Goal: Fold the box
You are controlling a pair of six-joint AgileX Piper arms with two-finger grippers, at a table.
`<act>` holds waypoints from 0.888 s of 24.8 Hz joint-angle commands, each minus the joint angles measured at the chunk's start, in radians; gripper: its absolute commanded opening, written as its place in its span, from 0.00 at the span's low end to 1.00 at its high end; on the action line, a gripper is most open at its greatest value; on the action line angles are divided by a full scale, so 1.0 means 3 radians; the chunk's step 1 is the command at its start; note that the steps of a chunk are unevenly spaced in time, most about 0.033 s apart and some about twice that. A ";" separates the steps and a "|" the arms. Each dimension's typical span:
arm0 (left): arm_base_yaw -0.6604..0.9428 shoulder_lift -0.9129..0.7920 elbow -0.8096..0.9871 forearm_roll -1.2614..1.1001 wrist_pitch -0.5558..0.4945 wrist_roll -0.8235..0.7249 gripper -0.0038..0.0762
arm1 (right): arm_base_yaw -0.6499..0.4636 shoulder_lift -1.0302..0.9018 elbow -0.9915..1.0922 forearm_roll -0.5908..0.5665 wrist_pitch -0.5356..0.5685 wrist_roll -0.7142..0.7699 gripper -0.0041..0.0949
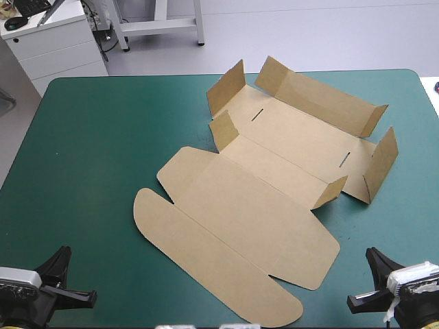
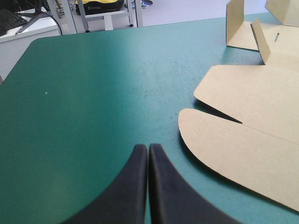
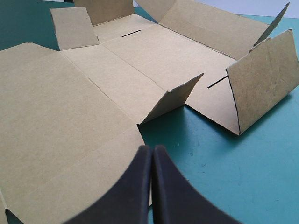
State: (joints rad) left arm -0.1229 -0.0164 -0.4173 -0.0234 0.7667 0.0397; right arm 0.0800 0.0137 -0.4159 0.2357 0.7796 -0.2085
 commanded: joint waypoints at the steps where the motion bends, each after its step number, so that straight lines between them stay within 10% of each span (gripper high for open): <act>1: 0.0001 0.0013 -0.0067 -0.0023 -0.0253 -0.0030 0.04 | 0.0008 0.0071 -0.0094 0.0018 -0.0253 -0.0013 0.02; 10: 0.0001 0.0013 -0.0067 -0.0023 -0.0253 -0.0030 0.04 | 0.0008 0.0071 -0.0094 0.0027 -0.0255 -0.0056 0.04; 22: 0.0001 0.0013 -0.0067 -0.0023 -0.0253 -0.0030 0.04 | 0.0008 0.0071 -0.0094 0.0036 -0.0249 0.0034 0.84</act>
State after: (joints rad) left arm -0.1229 -0.0164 -0.4173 -0.0244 0.7648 0.0397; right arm 0.0800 0.0137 -0.4159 0.2357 0.7796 -0.2100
